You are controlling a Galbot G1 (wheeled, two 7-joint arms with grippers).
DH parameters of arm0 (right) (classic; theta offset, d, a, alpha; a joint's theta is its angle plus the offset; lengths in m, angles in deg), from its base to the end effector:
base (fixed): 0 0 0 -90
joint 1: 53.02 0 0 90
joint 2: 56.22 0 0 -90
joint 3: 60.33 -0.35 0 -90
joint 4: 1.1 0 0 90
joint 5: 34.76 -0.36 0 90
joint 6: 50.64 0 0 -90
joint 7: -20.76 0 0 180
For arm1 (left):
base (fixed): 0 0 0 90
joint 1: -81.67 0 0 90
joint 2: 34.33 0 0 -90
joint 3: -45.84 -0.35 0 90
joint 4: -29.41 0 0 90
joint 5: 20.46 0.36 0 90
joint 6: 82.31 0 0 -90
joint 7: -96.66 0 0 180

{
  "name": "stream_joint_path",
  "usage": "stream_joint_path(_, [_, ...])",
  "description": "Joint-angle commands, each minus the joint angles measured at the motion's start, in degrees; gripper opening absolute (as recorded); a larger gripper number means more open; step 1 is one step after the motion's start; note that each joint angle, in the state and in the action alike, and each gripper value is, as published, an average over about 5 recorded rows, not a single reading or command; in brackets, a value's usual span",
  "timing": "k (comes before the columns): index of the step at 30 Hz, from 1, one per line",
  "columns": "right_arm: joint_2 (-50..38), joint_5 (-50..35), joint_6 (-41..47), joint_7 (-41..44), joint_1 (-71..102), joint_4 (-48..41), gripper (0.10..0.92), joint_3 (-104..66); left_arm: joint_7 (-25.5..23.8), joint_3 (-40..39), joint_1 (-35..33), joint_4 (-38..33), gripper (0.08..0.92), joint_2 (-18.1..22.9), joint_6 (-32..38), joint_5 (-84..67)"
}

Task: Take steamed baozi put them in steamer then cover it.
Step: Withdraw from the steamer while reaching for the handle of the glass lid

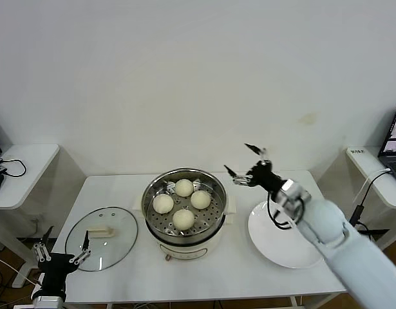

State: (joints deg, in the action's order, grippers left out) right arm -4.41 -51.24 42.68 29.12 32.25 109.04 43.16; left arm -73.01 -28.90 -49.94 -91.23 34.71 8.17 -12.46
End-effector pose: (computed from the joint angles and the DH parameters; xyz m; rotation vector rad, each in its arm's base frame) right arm 0.3462 -0.0778 -0.1985 -0.7102 2.8021 -0.5444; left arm 0.1395 0.1357 -0.2929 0.2427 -2.9183 -0.9032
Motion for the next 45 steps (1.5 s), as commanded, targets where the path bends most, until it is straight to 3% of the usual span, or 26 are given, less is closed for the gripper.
stream_joint_path(1, [22.2,6.2,-19.2,3.4,30.1,0.3,0.823,-30.0,1.6,1.3,1.1,8.4,0.823,-2.1,3.9,23.9])
stream_joint_path(8, [30.8,5.4,-18.9,4.3,34.2,1.8,0.823,-33.3,3.2,1.6,1.7,16.9,0.823,-6.2,8.0,45.6])
stream_joint_path(14, [33.5,2.9,-17.8,3.0,35.0,3.8,0.823,-35.2,4.8,0.3,4.8,25.5,0.823,-9.6,9.2,55.4])
stream_joint_path(28, [35.9,-0.5,-16.4,2.4,37.4,6.2,0.823,-35.6,2.1,-10.4,20.2,33.9,0.823,-13.0,7.0,58.2])
stream_joint_path(45, [37.5,0.0,-17.7,3.0,41.1,8.2,0.823,-37.2,1.1,-15.8,29.3,38.7,0.823,-13.5,6.0,57.0])
